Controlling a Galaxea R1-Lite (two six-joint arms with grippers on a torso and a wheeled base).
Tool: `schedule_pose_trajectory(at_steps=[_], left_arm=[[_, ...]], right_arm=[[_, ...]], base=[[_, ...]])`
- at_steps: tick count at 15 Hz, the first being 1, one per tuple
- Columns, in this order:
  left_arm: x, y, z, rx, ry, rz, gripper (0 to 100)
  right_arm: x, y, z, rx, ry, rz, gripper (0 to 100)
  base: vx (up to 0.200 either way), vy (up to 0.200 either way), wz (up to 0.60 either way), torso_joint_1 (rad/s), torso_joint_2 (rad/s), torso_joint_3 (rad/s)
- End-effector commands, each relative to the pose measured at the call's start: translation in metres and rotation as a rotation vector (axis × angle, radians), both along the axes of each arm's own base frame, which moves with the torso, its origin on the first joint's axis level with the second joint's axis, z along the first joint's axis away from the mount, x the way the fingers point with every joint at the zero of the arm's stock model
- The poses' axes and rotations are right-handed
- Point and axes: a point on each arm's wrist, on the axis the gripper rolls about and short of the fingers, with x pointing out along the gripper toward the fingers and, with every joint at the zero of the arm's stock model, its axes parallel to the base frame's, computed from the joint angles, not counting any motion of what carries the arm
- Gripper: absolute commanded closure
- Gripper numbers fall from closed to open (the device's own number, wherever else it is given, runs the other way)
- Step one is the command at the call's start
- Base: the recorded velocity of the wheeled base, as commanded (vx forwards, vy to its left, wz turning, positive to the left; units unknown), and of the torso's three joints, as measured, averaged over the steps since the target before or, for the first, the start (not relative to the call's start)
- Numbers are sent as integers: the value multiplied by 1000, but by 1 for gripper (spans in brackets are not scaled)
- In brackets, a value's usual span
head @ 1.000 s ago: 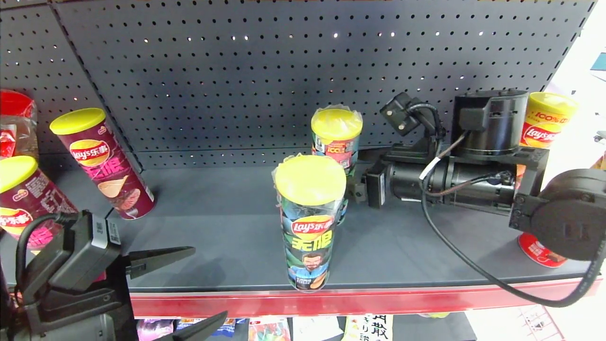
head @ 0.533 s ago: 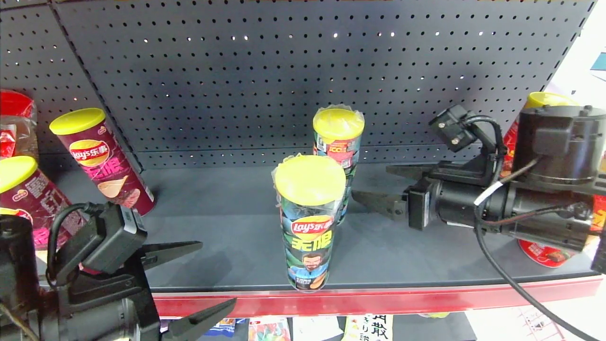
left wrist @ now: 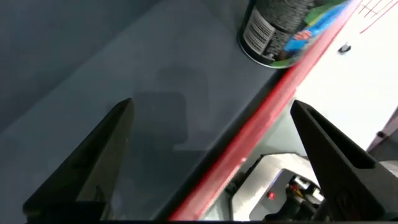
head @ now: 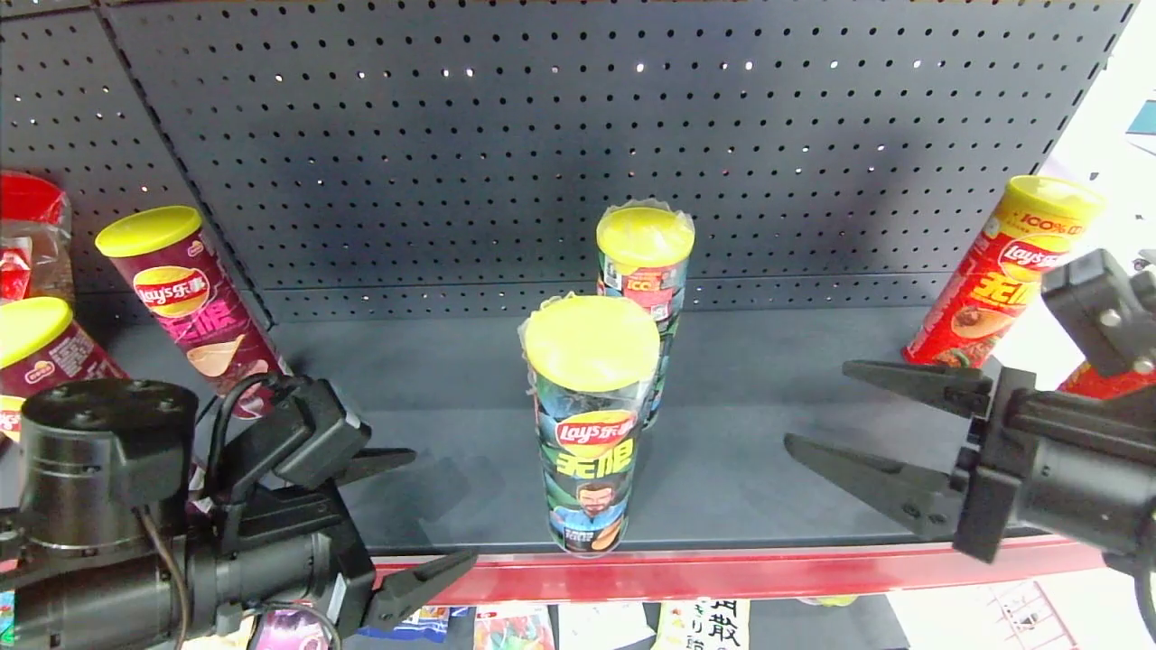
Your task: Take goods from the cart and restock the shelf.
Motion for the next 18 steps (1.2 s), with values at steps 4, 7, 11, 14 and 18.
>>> schedule_pose_trajectory(at_steps=[4,7,11,14,18], left_arm=[[27,-18,-10,40,36,-19,0],[31,-25,-14,54,47,-35,0],[41,-33,-16,57,52,-44,0],[46,-36,-14,54,45,-42,0],[49,-38,-13,51,41,-45,0]], right_arm=[[-21,-18,4,36,-51,-33,0],[-21,-17,5,38,-51,-34,0],[-20,-19,5,38,-55,-43,0],[-22,-20,4,38,-53,-42,0],[-27,-23,-1,34,-48,-42,0]], base=[[0,0,0,0,0,0],[0,0,0,0,0,0],[0,0,0,0,0,0],[0,0,0,0,0,0],[0,0,0,0,0,0]])
